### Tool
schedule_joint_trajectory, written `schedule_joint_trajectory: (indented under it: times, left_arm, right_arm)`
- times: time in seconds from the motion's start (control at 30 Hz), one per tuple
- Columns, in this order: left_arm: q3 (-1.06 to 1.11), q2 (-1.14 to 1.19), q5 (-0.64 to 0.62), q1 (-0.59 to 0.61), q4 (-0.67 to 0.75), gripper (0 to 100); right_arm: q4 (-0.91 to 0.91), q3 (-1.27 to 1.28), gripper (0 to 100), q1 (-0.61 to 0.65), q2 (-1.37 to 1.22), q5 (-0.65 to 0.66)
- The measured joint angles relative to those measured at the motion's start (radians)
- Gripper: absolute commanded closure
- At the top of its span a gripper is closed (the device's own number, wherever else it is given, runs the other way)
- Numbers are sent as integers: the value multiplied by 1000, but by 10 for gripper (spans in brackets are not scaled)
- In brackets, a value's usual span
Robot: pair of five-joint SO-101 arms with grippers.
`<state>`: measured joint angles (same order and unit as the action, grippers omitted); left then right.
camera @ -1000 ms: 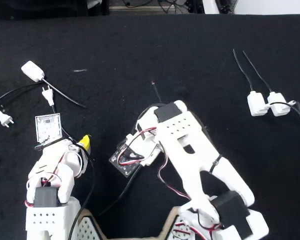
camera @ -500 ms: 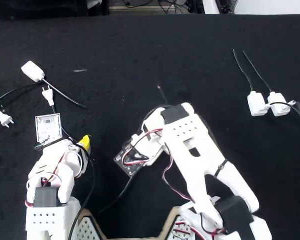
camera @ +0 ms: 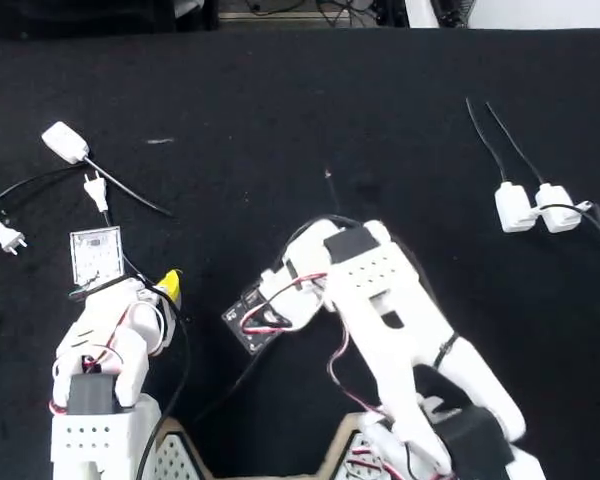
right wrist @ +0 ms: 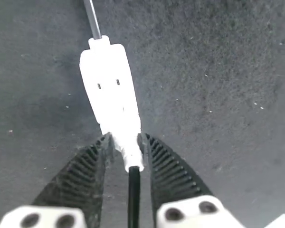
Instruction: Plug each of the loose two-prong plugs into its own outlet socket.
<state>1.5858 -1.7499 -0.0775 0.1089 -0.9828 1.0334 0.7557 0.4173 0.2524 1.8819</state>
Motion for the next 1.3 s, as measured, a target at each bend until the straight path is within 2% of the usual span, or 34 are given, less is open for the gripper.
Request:
schedule_joint_trajectory:
  times: [0.57,0.7,0.83,0.9,1.07,1.3]
  left_arm:
    - [-2,-3,0,6,2,805]
    - [-2,-3,0,6,2,805]
    - [-2,-3,0,6,2,805]
    - [-2,-3,0,6,2,805]
    - [-3,-3,0,6,2,805]
    - [-12,-3,0,6,2,805]
  right_arm:
    - [-29,51,979,-2,-3,-21]
    - [-29,51,851,-2,-3,-120]
    - [-28,57,751,-2,-26,-295]
    - [-8,74,756,18,-28,-353]
    - [98,54,792,109,-31,-376]
    - [81,52,845,130,-31,-379]
